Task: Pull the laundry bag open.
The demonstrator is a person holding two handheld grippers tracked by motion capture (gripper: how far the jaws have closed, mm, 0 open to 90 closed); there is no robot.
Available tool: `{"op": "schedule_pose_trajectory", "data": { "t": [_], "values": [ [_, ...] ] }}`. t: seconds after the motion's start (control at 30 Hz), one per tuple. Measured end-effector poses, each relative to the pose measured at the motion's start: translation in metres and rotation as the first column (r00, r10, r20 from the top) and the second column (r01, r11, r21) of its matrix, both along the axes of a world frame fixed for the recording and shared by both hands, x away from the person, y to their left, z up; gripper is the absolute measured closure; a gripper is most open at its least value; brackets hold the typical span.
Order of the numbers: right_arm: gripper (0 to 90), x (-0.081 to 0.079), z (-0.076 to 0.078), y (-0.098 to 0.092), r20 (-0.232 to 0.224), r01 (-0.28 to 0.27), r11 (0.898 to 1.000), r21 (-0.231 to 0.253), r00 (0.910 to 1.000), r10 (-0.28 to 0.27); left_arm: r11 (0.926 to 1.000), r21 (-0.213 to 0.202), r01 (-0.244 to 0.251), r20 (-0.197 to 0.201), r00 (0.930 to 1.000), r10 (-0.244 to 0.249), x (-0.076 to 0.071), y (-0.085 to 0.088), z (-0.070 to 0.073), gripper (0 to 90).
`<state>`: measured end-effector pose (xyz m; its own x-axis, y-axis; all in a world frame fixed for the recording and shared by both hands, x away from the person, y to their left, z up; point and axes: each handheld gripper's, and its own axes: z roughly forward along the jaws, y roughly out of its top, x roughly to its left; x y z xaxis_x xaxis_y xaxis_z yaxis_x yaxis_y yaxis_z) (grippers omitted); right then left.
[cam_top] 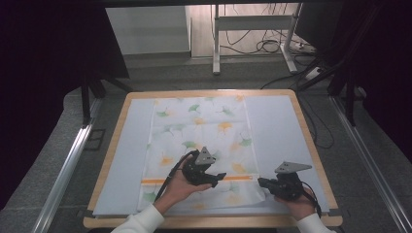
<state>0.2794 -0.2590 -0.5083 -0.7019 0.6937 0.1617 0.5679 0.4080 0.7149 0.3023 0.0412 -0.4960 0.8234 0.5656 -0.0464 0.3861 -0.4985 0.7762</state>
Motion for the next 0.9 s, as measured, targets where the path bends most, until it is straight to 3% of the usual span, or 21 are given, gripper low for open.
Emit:
{"op": "schedule_pose_trajectory", "data": {
  "t": [0.23, 0.4, 0.43, 0.7, 0.9],
  "values": [
    [88.9, -0.003, -0.003, 0.005, -0.014, -0.025, 1.000, -0.016, 0.9996, 0.024, 0.9997, 0.013, 0.019, 0.007, 0.9998, -0.019, 0.007, -0.021, 0.003, 34.8],
    [88.9, -0.005, -0.006, 0.009, -0.024, -0.031, 0.999, -0.036, 0.9993, 0.030, 0.9992, 0.001, 0.041, 0.011, 0.9991, -0.041, 0.013, -0.032, 0.006, 33.4],
    [88.9, -0.005, -0.006, 0.009, -0.019, -0.033, 0.999, -0.036, 0.9993, 0.032, 0.9992, -0.011, 0.037, 0.008, 0.9993, -0.037, 0.013, -0.034, 0.005, 33.4],
    [88.9, -0.013, -0.009, 0.008, -0.037, -0.035, 0.998, -0.046, 0.9988, 0.033, 0.9974, 0.033, 0.064, -0.002, 0.9979, -0.064, 0.019, -0.050, -0.003, 34.4],
    [88.9, -0.014, -0.012, 0.011, -0.049, -0.053, 0.996, -0.072, 0.9975, 0.050, 0.9975, 0.015, 0.069, -0.015, 0.9975, -0.068, 0.021, -0.066, -0.008, 36.7]
  ]
}}
